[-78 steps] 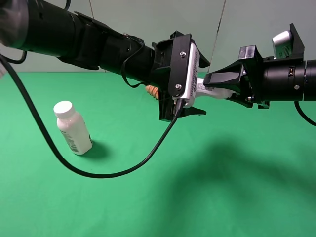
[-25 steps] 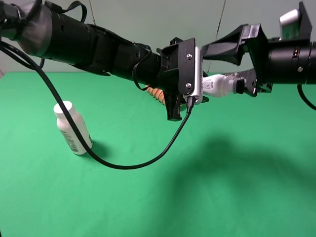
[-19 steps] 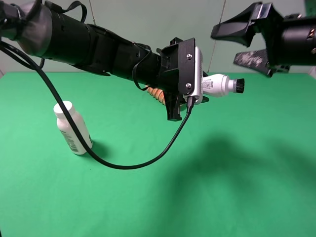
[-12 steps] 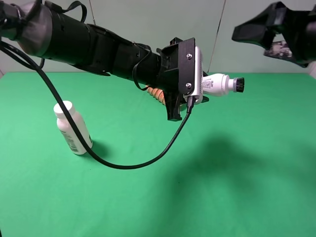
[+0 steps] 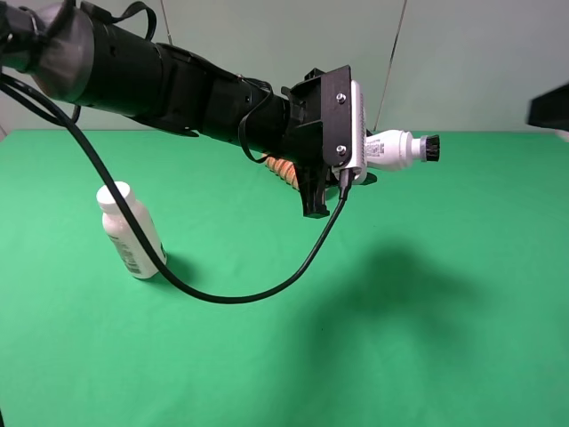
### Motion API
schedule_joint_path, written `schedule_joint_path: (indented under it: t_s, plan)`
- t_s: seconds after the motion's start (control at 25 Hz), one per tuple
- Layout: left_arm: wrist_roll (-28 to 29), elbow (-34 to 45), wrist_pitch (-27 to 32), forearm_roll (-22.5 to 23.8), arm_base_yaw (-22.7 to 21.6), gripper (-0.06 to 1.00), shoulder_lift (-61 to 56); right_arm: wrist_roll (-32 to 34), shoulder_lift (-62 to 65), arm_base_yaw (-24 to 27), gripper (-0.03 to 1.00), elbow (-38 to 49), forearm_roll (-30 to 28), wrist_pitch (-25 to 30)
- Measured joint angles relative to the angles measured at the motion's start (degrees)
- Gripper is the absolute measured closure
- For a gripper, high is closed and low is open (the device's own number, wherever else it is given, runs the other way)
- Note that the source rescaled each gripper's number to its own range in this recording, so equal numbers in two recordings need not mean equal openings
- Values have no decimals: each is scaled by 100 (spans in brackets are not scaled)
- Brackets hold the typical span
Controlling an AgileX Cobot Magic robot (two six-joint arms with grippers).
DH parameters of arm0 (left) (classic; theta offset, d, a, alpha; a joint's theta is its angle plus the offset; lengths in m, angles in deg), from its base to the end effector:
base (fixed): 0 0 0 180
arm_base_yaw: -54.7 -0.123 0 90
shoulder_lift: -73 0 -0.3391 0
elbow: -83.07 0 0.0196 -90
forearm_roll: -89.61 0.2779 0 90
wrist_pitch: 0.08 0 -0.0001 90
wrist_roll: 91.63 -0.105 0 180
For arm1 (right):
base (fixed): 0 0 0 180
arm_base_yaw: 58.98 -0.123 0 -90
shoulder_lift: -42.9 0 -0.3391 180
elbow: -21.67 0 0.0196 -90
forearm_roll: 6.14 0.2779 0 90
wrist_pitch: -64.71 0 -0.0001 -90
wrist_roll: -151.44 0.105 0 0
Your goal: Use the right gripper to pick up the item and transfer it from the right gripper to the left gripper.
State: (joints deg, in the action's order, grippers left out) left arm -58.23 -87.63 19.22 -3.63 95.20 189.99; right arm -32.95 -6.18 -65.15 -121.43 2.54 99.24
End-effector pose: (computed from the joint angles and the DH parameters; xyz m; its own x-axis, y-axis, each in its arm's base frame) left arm 0.3352 -0.3320 0.2194 0.3924 0.6585 -0.6422 0.8410 0.0260 0.5405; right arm 0.1423 0.0244 0.3656 -0.5083 -0.0064 -0.8612 -0.1561 0.9841 0.0849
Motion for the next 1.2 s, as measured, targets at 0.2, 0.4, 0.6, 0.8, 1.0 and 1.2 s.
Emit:
schedule_joint_path:
  t_s: [0.2,0.4,0.6,0.8,1.0,1.2]
  plan:
    - [17,0,5,0,0,80,0,154,1211,0,-3,0,-396,956]
    - [27,0,11,0,0,80,0,201,2249,0,-3,270,-438,1791]
    - [27,0,11,0,0,81,0,260,3037,0,-3,624,-466,2051]
    - [27,0,11,0,0,82,0,276,3440,0,-3,934,-540,2194]
    - [27,0,11,0,0,86,0,276,3576,0,-3,1296,-553,2310]
    - [27,0,11,0,0,89,0,276,3576,0,-3,1331,-553,2328]
